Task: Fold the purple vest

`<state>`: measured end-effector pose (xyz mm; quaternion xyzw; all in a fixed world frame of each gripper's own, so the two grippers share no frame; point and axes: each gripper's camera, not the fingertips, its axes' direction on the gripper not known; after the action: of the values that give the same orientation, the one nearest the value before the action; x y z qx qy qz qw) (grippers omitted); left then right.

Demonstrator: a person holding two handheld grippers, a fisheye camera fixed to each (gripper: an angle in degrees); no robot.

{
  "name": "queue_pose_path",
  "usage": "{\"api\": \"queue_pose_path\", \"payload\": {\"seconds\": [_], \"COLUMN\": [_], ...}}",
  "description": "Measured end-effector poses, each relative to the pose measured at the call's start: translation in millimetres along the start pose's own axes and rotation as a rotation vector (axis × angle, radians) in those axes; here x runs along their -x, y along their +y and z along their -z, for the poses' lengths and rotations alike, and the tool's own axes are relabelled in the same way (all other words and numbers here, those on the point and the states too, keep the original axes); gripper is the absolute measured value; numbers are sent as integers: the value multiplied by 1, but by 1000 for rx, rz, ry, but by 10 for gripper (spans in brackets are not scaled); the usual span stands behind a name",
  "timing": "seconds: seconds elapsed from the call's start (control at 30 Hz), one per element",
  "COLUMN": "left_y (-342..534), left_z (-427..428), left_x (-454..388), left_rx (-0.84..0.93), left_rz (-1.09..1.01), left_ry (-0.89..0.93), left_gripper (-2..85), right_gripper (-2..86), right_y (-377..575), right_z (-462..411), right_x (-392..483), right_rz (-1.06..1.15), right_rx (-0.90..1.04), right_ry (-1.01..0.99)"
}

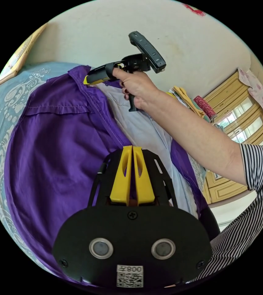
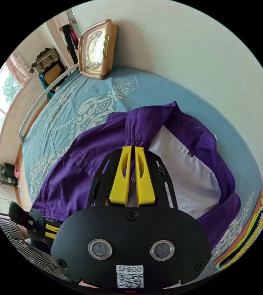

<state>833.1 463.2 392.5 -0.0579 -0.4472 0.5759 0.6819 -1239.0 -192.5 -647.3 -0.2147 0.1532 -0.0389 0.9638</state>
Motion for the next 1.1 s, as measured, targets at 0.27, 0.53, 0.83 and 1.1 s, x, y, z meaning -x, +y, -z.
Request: {"api": "queue_pose_path", "payload": {"seconds": [0.27,0.53,0.83,1.1], "left_y": [16,41,60,84], "left_z": [6,39,31,74], "left_x": [-17,-36,-64,-102], "left_rx": [21,9,125,105], "left_rz": [30,44,66,45], "left_ry": [0,-15,-80,-137], "left_gripper": [3,5,3,3], "right_gripper": [34,62,42,39], "right_y": [40,179,282,274], "right_z": [11,128,97,121], "right_x": [-72,-113,-152,-145], "right_rz": [-233,-301,-519,-480], "right_rx": [-10,-186,-11,-82], "right_ry": [-202,-129,-13,-61]}}
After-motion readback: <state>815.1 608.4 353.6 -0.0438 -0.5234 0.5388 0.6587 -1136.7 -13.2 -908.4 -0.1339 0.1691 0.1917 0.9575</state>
